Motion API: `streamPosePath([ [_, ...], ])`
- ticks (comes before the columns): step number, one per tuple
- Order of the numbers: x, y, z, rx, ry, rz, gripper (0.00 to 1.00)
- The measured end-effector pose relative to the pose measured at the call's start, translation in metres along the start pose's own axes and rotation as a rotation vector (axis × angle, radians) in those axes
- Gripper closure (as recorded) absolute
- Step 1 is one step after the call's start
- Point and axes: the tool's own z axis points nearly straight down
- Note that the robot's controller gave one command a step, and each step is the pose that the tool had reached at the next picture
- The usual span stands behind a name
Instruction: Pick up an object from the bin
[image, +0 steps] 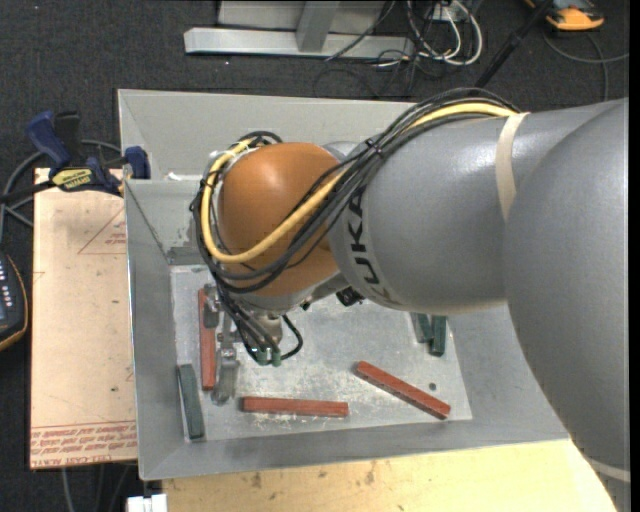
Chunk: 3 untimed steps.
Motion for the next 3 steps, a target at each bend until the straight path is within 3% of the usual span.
streamPosePath([
  [1, 0.027, -0.057, 0.104, 0.000, -0.010, -0.289, 0.00],
  [2, 0.000, -0.145, 0.123, 0.003, -0.007, -0.348, 0.00],
  [3, 0.001, -0.138, 0.122, -0.001, -0.008, -0.355, 1.00],
])
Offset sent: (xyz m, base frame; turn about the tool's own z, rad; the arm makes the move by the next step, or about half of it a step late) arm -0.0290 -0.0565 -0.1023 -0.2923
